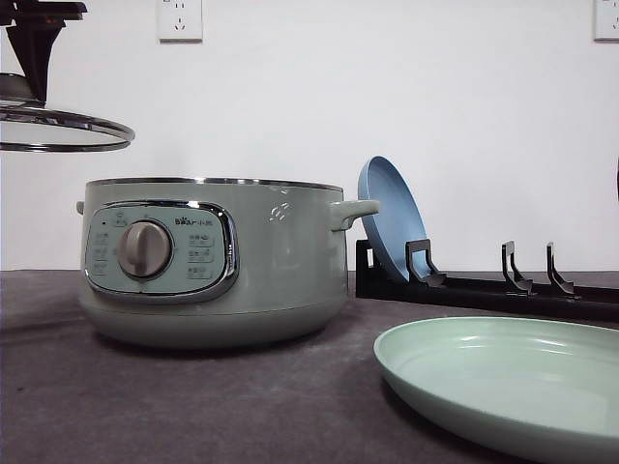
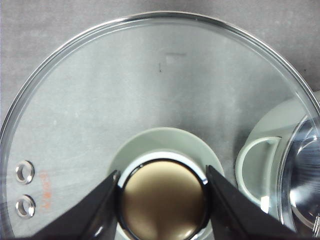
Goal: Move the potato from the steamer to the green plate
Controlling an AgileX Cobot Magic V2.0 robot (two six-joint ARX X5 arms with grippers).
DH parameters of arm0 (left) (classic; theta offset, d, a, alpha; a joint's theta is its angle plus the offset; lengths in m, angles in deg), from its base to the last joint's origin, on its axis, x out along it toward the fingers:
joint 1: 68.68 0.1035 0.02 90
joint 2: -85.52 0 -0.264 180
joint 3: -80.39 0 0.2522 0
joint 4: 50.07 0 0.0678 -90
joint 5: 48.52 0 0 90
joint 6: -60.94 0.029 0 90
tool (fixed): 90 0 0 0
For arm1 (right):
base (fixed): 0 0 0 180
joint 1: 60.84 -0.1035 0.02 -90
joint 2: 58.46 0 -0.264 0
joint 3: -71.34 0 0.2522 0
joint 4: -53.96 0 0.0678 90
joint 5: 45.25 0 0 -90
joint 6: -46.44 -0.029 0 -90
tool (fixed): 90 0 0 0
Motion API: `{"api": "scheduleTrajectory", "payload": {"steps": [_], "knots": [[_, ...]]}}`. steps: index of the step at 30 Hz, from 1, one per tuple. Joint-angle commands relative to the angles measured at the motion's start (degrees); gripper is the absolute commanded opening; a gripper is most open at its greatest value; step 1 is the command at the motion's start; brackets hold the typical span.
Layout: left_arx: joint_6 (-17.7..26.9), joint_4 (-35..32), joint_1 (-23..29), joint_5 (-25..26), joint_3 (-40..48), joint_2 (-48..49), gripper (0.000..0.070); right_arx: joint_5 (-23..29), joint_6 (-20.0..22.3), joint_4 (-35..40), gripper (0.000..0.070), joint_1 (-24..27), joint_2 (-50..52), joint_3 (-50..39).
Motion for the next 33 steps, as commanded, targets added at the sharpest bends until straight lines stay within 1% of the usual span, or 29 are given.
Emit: {"api": "scheduleTrajectory", "payload": {"steps": [1,5,8,12,15,18,21,26,33], "knots": [[-0.11,-1.42,0.04,-0.11,-2.38,0.81,0.0000,0.24,-3.92,0.67,0.0183,-0.46,3.32,-4.99],[-0.11,-1.42,0.04,-0.11,-2.38,0.81,0.0000,0.40,-9.21,6.75,0.0183,-0.46,12.15,-17.46],[-0.11,-1.44,0.04,-0.11,-2.38,0.81,0.0000,0.39,-12.09,10.77,0.0183,-0.46,16.10,-24.87],[-0.11,-1.51,0.04,-0.11,-2.38,0.81,0.0000,0.40,-15.48,17.95,0.0183,-0.46,18.46,-34.97],[-0.11,-1.53,0.04,-0.11,-2.38,0.81,0.0000,0.36,-17.43,25.63,0.0183,-0.46,17.98,-41.85],[-0.11,-1.54,0.06,-0.11,-2.38,0.81,0.0000,0.30,-18.02,32.44,0.0183,-0.46,16.14,-47.25],[-0.11,-1.57,0.07,-0.11,-2.38,0.81,0.0000,0.33,-18.56,37.01,0.0183,-0.42,13.34,-51.21],[-0.11,-1.64,0.07,-0.11,-2.38,0.81,0.0000,0.37,-18.55,41.74,0.0183,0.53,7.69,-55.60],[-0.11,-1.70,0.07,-0.11,-2.38,0.81,0.0000,0.36,-18.17,45.82,0.0183,2.38,-0.05,-56.79]]}}
